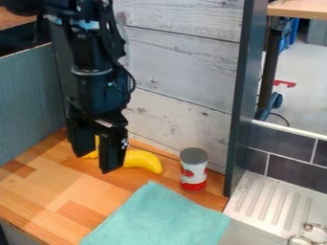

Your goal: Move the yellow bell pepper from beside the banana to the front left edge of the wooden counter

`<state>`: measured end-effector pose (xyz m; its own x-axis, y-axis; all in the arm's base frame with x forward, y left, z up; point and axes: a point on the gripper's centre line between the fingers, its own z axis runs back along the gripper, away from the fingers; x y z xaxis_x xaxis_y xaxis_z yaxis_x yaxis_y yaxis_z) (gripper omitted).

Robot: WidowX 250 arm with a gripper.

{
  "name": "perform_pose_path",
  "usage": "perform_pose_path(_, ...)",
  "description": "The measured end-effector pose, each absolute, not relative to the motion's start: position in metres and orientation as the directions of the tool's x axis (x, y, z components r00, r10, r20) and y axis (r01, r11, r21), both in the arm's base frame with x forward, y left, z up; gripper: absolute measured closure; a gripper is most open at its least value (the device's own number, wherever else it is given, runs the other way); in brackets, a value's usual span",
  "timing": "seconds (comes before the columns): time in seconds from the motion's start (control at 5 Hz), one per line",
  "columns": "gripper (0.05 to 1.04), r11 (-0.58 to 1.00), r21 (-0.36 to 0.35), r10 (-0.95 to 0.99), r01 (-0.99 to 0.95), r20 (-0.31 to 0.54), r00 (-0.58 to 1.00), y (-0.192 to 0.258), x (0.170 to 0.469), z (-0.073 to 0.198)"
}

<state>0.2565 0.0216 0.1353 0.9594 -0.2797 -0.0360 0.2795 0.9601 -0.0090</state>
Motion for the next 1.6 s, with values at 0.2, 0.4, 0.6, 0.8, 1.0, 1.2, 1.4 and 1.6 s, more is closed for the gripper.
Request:
perform_pose_path(0.2, 0.083, 0.96, -0.017, -0.28, 0.279, -0.056, 0.958, 0.022, 0.256, 0.13)
perform_pose_path(0.4, 0.083, 0.957, 0.0, -0.288, 0.289, -0.047, 0.956, 0.03, 0.261, 0.14)
perform_pose_path(0.6, 0.083, 0.95, 0.042, -0.308, 0.308, -0.01, 0.951, 0.054, 0.277, 0.16)
perform_pose_path(0.8, 0.083, 0.949, 0.067, -0.309, 0.309, -0.003, 0.951, 0.079, 0.288, 0.168)
perform_pose_path(1.0, 0.083, 0.945, 0.08, -0.319, 0.318, -0.002, 0.948, 0.109, 0.3, 0.166)
perform_pose_path(1.2, 0.083, 0.937, 0.118, -0.332, 0.328, 0.018, 0.943, 0.131, 0.316, 0.168)
perform_pose_path(1.4, 0.083, 0.94, 0.108, -0.33, 0.324, 0.043, 0.943, 0.146, 0.331, 0.158)
perform_pose_path(1.6, 0.083, 0.941, 0.107, -0.327, 0.322, 0.03, 0.945, 0.157, 0.35, 0.138)
